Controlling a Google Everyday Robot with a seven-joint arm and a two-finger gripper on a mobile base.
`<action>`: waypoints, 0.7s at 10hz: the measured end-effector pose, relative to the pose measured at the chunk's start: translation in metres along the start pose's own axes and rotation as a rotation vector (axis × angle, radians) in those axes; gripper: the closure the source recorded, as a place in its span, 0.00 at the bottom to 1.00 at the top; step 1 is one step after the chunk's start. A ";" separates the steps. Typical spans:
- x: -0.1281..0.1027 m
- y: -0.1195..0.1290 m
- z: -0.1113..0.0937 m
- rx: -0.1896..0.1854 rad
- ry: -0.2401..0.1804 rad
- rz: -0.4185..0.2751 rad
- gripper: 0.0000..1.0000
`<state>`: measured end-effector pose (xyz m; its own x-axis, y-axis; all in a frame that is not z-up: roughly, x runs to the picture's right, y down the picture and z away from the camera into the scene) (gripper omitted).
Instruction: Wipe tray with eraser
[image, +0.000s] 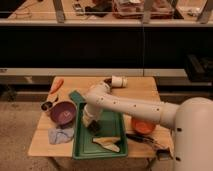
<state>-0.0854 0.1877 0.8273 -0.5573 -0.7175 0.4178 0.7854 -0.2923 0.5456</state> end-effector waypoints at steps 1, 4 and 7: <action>-0.017 0.009 -0.002 0.000 -0.010 0.008 1.00; -0.046 0.035 -0.005 -0.010 -0.012 0.082 1.00; -0.028 0.058 -0.017 -0.018 0.026 0.132 1.00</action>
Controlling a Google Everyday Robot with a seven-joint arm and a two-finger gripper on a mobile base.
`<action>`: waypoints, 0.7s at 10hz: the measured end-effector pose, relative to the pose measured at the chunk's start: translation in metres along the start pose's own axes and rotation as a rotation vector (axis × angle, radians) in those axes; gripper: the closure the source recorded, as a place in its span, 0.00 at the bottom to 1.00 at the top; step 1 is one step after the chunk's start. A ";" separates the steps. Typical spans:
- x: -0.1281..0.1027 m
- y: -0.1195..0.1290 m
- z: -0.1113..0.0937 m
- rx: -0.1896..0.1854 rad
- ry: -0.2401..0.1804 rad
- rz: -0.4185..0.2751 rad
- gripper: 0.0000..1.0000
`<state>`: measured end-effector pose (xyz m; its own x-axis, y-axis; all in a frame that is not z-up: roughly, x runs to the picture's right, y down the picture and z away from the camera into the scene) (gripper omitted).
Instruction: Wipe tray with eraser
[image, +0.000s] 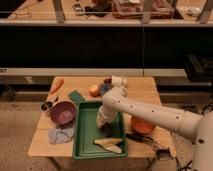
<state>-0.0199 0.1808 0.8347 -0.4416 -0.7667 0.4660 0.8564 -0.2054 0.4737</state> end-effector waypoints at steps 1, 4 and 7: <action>0.012 0.006 -0.001 -0.010 0.000 0.005 1.00; 0.042 0.021 0.004 -0.033 -0.008 0.016 1.00; 0.064 -0.006 0.002 -0.036 0.010 -0.038 1.00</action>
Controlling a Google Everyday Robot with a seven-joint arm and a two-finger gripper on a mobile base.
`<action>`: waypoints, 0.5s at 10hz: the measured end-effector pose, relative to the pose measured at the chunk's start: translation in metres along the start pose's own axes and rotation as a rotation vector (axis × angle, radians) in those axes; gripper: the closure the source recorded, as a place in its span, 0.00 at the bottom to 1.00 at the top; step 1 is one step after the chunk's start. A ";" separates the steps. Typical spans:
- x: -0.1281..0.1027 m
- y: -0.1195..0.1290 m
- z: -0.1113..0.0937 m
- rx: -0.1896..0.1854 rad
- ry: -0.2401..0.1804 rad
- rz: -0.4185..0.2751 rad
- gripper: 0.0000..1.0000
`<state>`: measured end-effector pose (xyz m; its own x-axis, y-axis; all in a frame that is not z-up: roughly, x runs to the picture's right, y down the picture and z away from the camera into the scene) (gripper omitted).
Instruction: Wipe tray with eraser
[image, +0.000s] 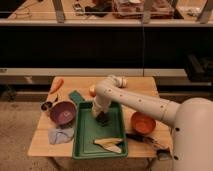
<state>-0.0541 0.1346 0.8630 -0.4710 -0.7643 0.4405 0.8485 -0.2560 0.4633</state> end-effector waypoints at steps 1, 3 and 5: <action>0.001 -0.008 -0.004 0.001 0.006 -0.019 1.00; -0.007 -0.030 -0.005 0.011 0.001 -0.068 1.00; -0.030 -0.044 0.008 0.029 -0.029 -0.088 1.00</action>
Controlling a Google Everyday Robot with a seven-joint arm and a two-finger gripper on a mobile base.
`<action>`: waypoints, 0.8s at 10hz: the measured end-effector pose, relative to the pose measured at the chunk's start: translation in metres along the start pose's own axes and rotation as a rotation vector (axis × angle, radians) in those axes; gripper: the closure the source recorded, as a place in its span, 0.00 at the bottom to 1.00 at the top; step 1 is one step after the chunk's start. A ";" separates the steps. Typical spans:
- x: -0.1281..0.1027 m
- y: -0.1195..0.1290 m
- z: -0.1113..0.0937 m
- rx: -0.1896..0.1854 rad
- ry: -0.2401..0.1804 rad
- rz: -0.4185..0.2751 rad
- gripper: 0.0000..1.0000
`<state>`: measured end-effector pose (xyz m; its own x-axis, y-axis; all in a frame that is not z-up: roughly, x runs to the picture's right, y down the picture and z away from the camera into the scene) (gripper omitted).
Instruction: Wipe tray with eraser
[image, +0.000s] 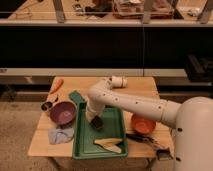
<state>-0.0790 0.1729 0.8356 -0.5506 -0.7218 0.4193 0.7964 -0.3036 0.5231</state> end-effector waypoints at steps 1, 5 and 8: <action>-0.011 -0.005 0.008 0.009 -0.015 -0.003 1.00; -0.048 0.012 0.006 0.007 -0.038 0.039 1.00; -0.057 0.036 0.001 0.000 -0.031 0.098 1.00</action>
<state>-0.0191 0.2035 0.8317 -0.4777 -0.7284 0.4912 0.8467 -0.2326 0.4785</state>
